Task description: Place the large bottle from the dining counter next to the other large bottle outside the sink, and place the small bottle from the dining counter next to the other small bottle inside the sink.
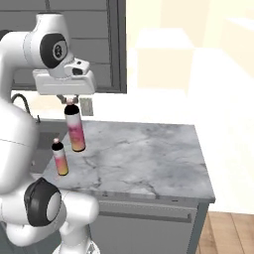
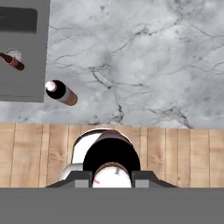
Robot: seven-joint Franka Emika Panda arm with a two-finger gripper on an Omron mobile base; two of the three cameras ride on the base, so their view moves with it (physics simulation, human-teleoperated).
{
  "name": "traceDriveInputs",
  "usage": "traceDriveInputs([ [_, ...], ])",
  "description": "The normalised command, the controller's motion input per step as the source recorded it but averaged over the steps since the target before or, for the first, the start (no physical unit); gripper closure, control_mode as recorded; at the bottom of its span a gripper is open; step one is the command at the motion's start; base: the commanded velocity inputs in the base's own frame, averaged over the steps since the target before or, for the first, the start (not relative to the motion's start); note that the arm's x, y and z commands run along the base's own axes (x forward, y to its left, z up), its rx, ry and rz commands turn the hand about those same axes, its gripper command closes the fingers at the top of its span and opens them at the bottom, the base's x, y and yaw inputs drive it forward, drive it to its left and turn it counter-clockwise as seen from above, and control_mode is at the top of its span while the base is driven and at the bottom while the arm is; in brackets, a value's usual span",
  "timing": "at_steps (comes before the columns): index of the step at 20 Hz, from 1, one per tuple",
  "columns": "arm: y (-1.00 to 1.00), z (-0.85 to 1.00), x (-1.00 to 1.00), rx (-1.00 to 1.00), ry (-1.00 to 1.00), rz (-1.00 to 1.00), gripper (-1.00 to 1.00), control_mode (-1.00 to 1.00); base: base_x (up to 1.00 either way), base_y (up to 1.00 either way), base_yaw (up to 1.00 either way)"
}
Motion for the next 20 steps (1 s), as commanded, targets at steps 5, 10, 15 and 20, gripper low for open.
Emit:
traceDriveInputs([
  [5,0.0,-0.14,0.18,0.0,0.08,-0.1,1.0,-1.0,0.0,0.0,0.0],
  [10,0.0,-0.35,0.38,0.0,0.1,-0.1,1.0,-1.0,0.0,0.0,0.0],
  [15,0.05,-0.31,0.64,-0.02,0.06,-0.11,1.0,-1.0,0.0,0.0,0.0],
  [20,0.0,-0.21,0.29,0.0,0.01,-0.08,1.0,-1.0,0.0,0.0,0.0],
])
